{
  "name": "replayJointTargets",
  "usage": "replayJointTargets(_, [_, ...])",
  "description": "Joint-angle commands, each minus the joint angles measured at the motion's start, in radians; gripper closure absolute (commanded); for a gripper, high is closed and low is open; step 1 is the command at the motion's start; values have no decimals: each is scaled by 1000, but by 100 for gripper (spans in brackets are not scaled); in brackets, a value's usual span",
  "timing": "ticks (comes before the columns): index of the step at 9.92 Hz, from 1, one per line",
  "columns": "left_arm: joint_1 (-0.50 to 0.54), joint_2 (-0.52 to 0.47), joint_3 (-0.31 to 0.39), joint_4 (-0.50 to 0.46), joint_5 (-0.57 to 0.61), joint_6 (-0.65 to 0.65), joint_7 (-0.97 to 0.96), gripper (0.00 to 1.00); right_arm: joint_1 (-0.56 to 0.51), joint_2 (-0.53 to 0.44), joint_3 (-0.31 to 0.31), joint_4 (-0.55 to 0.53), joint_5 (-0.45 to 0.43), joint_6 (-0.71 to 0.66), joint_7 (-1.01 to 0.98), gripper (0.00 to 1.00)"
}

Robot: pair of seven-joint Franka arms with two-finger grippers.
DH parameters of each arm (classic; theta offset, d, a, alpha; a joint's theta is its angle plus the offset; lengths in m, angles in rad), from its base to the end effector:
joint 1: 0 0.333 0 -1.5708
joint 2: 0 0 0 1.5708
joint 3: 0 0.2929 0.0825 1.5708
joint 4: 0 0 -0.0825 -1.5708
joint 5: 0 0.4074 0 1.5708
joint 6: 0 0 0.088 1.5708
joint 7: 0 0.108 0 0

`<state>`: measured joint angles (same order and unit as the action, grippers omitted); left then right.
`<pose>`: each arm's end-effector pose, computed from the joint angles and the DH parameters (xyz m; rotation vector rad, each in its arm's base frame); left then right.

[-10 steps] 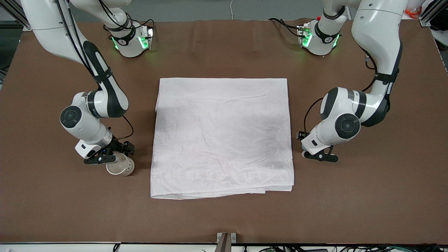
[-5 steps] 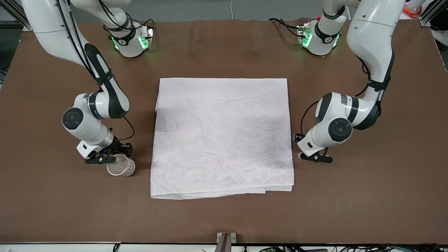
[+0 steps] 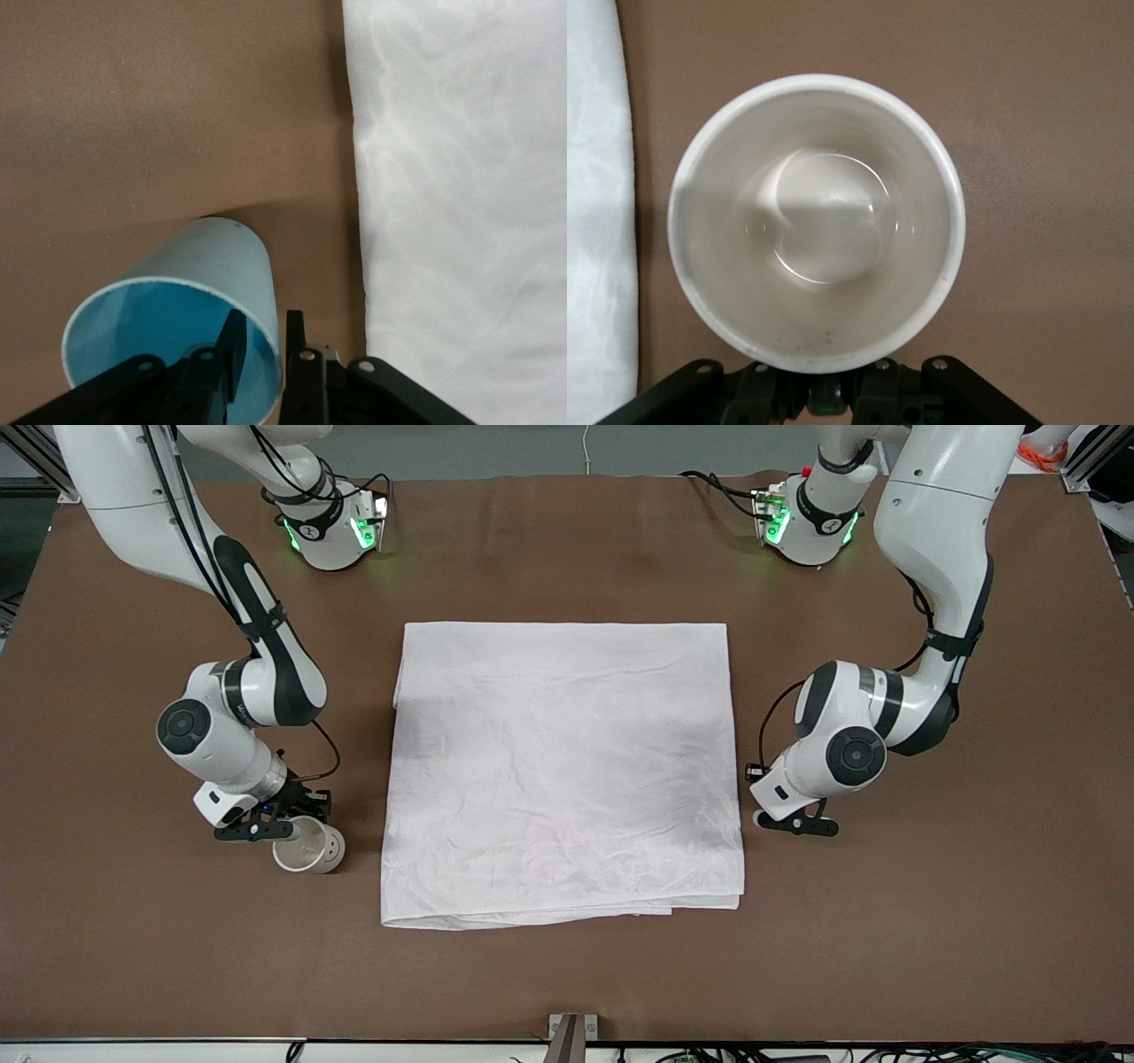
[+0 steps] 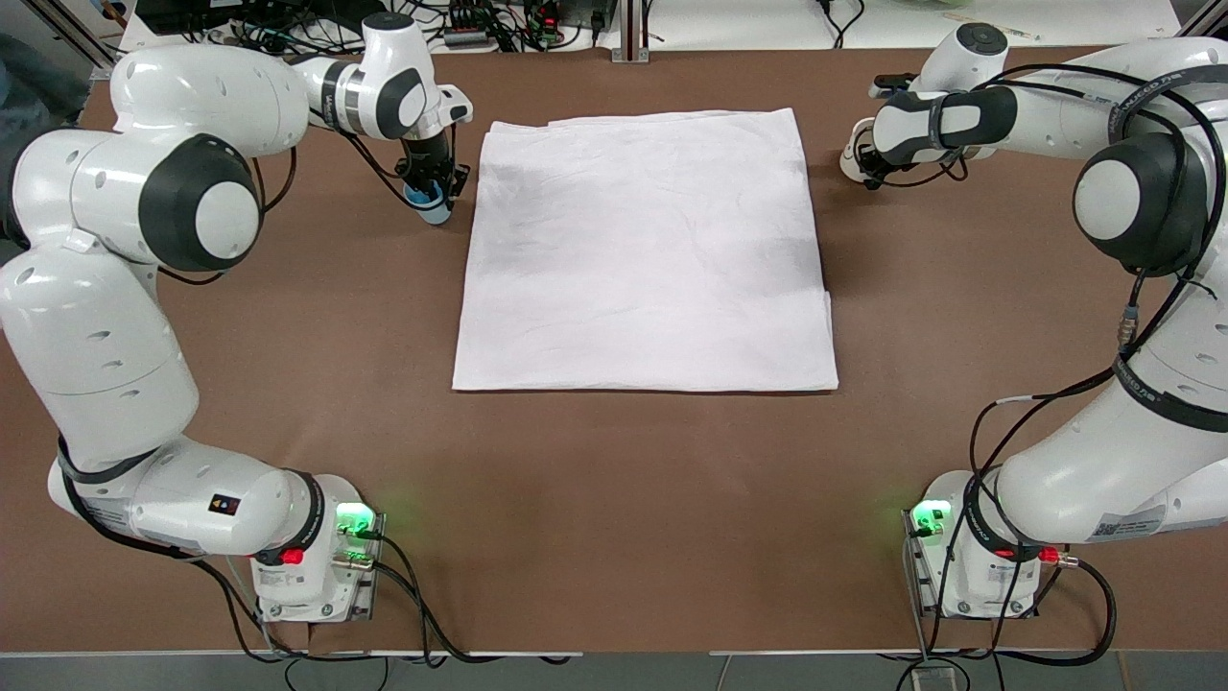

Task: Place blue cup into white mug on cloth
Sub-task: 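Grasp the white mug with the right gripper while the left gripper grasps the cup, then carry the white mug onto the cloth center with the right gripper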

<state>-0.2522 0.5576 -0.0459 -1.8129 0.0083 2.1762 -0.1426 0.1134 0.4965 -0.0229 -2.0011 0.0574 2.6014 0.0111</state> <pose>0.6060 -0.1851 0.1806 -3.0934 0.2423 0.3005 0.6189 0.0550 0.1767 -3.1104 -0.0545 -0.1602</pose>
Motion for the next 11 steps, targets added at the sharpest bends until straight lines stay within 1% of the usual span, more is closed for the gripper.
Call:
replayJointTargets(1, [-4,-10,1,-2,1,-3,-12,100,-1,-12,6,7,4,-23,16,99])
replayJointTargets(3, [2,-33,3,17,2,-9,-3,100,3,-93,8,36,4,-169,47,99])
replayJointTargets(4, [8,-51,3,36,4,-42,3,100,23,-128,8,72,4,-246,116,99])
replayJointTargets(6, [11,-57,3,142,4,-184,8,100,112,-162,8,149,4,-366,302,99])
replayJointTargets(8, [4,-59,1,229,4,-263,6,100,226,-199,8,151,4,-389,453,99])
replayJointTargets(10, [-1,-50,0,312,-7,-324,0,100,389,-191,8,151,4,-376,622,99])
replayJointTargets(11, [-12,-48,1,331,-7,-332,0,100,475,-190,8,151,5,-371,715,99])
